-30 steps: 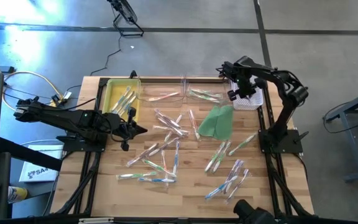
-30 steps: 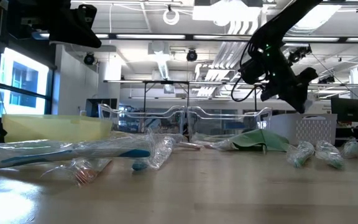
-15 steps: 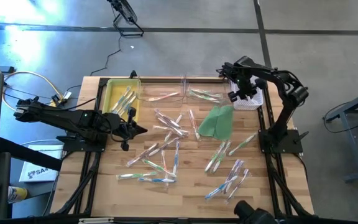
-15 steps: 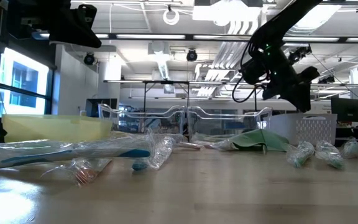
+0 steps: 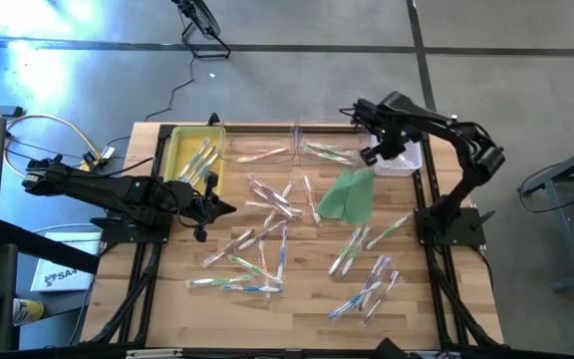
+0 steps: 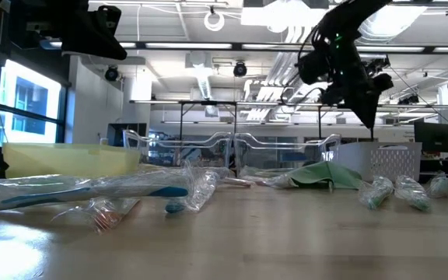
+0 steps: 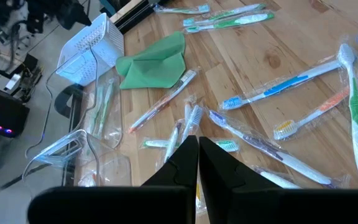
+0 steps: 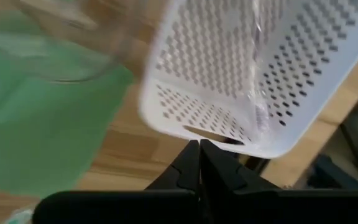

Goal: Pick & Place Toothbrushes
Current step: Put the orange toothbrush into the left transparent bin

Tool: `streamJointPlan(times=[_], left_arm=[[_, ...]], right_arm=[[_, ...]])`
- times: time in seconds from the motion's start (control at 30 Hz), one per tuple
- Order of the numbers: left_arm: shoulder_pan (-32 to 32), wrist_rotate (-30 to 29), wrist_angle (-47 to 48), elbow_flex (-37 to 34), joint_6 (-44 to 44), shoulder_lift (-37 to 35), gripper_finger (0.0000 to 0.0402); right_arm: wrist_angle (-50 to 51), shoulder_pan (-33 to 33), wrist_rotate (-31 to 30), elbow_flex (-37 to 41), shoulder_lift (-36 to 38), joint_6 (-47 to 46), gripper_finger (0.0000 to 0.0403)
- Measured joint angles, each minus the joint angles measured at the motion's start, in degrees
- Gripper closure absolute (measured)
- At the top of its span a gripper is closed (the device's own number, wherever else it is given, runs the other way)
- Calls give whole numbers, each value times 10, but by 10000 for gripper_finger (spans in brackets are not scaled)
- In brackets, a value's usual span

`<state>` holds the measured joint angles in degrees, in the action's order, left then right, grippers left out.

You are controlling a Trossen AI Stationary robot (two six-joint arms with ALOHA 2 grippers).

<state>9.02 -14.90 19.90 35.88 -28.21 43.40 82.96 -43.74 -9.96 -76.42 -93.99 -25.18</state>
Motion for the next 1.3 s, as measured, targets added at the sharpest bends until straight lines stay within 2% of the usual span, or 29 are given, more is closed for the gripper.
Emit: streamJointPlan(times=[0.43,0.77,0.97,1.3], left_arm=[[0,0,0,0,0,0,392],[0,0,0,0,0,0,392],[0,0,0,0,0,0,392],[0,0,0,0,0,0,392]], right_arm=[[-222,115,149,-3,66,58,398],[-362,230,159,-3,66,49,398],[-409,296,85,-3,66,-9,398],[-417,369,-30,-3,54,-87,398]])
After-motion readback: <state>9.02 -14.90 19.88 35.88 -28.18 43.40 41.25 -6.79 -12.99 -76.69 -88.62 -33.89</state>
